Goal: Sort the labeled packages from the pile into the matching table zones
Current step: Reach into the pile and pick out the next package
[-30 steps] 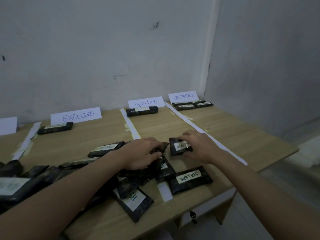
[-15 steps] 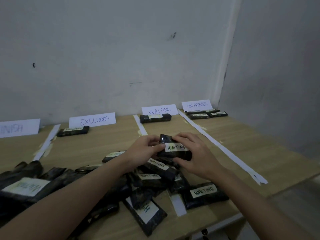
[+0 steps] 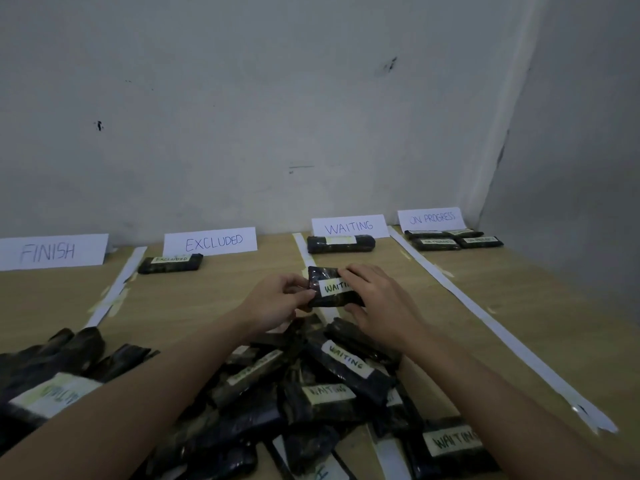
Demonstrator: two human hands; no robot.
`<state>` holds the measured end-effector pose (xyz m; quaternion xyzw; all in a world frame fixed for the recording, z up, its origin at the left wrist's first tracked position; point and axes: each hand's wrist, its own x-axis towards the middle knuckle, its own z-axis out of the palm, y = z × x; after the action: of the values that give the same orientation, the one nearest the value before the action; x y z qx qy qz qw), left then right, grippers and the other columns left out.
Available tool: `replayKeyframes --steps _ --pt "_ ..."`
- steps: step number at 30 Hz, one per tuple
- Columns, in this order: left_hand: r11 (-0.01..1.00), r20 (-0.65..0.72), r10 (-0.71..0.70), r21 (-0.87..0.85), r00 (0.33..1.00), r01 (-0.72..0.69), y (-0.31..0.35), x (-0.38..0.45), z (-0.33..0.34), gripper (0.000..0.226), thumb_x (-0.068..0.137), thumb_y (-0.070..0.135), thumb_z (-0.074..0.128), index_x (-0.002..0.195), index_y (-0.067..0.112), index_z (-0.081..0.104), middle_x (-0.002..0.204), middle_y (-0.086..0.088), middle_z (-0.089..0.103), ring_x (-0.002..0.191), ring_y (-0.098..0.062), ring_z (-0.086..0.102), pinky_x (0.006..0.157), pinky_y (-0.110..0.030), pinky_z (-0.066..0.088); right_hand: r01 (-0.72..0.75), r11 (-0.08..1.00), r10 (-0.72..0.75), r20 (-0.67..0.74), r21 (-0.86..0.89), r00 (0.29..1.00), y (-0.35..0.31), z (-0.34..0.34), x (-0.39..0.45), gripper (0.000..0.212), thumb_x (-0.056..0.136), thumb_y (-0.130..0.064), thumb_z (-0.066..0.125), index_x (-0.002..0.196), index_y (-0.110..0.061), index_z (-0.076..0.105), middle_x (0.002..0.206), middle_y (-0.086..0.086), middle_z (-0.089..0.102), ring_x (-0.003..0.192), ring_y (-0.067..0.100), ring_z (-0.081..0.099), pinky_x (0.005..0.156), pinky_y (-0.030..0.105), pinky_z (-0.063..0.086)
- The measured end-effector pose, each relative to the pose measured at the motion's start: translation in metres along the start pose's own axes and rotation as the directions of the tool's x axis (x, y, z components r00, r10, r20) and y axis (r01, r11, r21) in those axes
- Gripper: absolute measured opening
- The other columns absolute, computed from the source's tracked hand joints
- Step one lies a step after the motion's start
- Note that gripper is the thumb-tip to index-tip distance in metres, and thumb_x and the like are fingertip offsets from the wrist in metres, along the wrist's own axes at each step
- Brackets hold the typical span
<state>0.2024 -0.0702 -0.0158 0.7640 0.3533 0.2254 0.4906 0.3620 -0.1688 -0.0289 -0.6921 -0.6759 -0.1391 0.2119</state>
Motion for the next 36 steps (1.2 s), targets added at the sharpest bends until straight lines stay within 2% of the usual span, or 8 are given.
replayKeyframes --steps 5,7,11,14,17,22,30,36 --pt "0.951 0.006 0.105 0.292 0.994 -0.102 -0.017 0.038 -0.005 0.018 0.089 0.017 0.058 0.105 0.009 0.063 0.093 -0.005 0.067 0.088 -0.015 0.061 0.064 -0.005 0.041 -0.093 0.996 0.092 0.133 -0.003 0.987 0.041 0.029 0.050 0.056 0.088 -0.017 0.057 0.140 -0.013 0.034 0.144 0.004 0.037 0.132 0.019 0.032 0.106 0.033 0.033" --pt "0.895 0.061 0.156 0.414 0.986 -0.167 -0.022 0.052 -0.005 0.025 0.090 0.019 0.055 0.112 0.010 0.060 0.103 -0.004 0.065 0.094 -0.011 0.058 0.068 -0.002 0.039 -0.142 0.990 0.144 0.198 -0.027 0.970 0.059 0.045 0.069 0.058 0.090 -0.018 0.054 0.143 -0.012 0.029 0.148 0.007 0.032 0.136 0.020 0.027 0.108 0.035 0.031" --pt "0.754 0.187 0.196 0.599 0.963 -0.270 -0.028 0.071 -0.003 0.038 0.095 0.026 0.044 0.130 0.014 0.047 0.130 -0.002 0.055 0.118 -0.015 0.050 0.096 -0.023 0.038 -0.195 0.980 0.200 0.303 -0.047 0.932 0.086 0.071 0.103 0.057 0.090 -0.018 0.053 0.141 -0.009 0.031 0.144 0.009 0.035 0.134 0.024 0.028 0.105 0.039 0.036" --pt "0.661 0.251 0.196 0.680 0.948 -0.317 -0.031 0.079 -0.002 0.042 0.097 0.031 0.039 0.136 0.018 0.040 0.138 0.000 0.048 0.125 -0.017 0.044 0.101 -0.028 0.036 -0.185 0.981 0.191 0.395 -0.053 0.899 0.101 0.081 0.120 0.049 0.086 -0.016 0.055 0.133 -0.008 0.041 0.136 0.009 0.038 0.125 0.024 0.036 0.099 0.040 0.042" --pt "0.601 0.297 0.207 0.713 0.932 -0.361 -0.031 0.083 -0.002 0.044 0.097 0.033 0.036 0.139 0.020 0.036 0.140 0.001 0.045 0.126 -0.016 0.042 0.101 -0.029 0.033 -0.159 0.986 0.162 0.471 -0.046 0.867 0.110 0.088 0.126 0.052 0.084 -0.015 0.055 0.134 -0.011 0.042 0.130 0.008 0.037 0.118 0.023 0.041 0.096 0.039 0.044" --pt "0.578 0.394 0.230 0.681 0.890 -0.450 -0.026 0.078 -0.003 0.043 0.098 0.031 0.034 0.139 0.019 0.036 0.142 0.002 0.044 0.128 -0.014 0.041 0.103 -0.029 0.033 -0.111 0.994 0.095 0.403 0.017 0.910 0.100 0.076 0.108 0.056 0.089 -0.014 0.049 0.142 -0.012 0.030 0.142 0.007 0.032 0.126 0.022 0.036 0.100 0.033 0.039" --pt "0.332 0.667 0.229 0.631 0.709 -0.701 -0.013 0.048 0.000 0.043 0.095 0.021 0.038 0.138 0.024 0.039 0.144 0.004 0.044 0.132 -0.014 0.038 0.107 -0.033 0.032 0.103 0.990 -0.128 0.320 0.096 0.939 0.056 0.013 0.019 0.046 0.090 -0.013 0.048 0.136 -0.020 0.043 0.140 -0.002 0.041 0.127 0.013 0.037 0.103 0.030 0.036" --pt "0.304 0.750 0.133 0.591 0.648 -0.747 0.007 0.034 0.018 0.043 0.096 0.022 0.041 0.138 0.022 0.039 0.144 0.003 0.043 0.131 -0.015 0.038 0.108 -0.033 0.031 0.117 0.984 -0.159 0.353 0.137 0.922 0.035 -0.012 -0.035 0.038 0.093 -0.020 0.046 0.131 -0.021 0.050 0.130 -0.002 0.050 0.118 0.015 0.046 0.096 0.032 0.041"
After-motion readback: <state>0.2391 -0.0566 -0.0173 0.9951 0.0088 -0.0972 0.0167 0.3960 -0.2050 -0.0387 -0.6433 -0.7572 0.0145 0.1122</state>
